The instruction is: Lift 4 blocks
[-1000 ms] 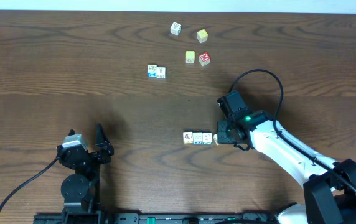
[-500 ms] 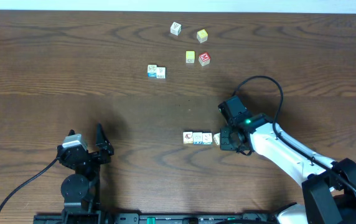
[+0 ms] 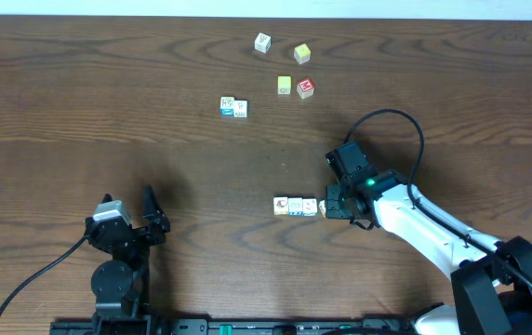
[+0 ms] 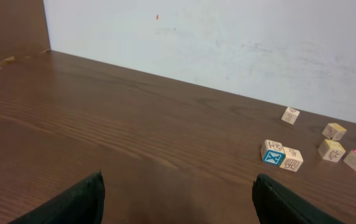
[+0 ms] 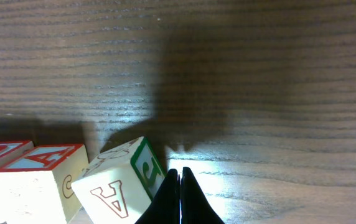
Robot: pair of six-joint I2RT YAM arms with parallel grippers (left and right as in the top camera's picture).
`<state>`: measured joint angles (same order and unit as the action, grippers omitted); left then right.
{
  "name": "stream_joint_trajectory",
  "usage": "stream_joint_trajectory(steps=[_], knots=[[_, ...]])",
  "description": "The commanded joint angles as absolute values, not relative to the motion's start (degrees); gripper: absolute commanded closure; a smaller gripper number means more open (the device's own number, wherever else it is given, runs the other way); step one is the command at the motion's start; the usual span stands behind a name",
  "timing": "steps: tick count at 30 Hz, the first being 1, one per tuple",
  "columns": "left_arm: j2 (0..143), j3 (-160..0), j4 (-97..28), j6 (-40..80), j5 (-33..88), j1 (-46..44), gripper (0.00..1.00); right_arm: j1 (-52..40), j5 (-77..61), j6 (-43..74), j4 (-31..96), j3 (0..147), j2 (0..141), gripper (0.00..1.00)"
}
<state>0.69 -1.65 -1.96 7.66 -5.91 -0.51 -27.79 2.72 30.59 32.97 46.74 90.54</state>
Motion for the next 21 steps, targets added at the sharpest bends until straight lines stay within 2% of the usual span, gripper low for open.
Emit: stream_joint_trajectory(steps=[1,21], knots=[[0.6,-0.23,-3.79,7.53,-6.2,-0.3,0.24,-28.23,2.72,31.24,32.8,46.39,90.98,0.99],[0.6,-0.23,-3.79,7.53,-6.2,-0.3,0.24,-28.23,0.97,31.27,34.33,46.39,90.98,0.99]])
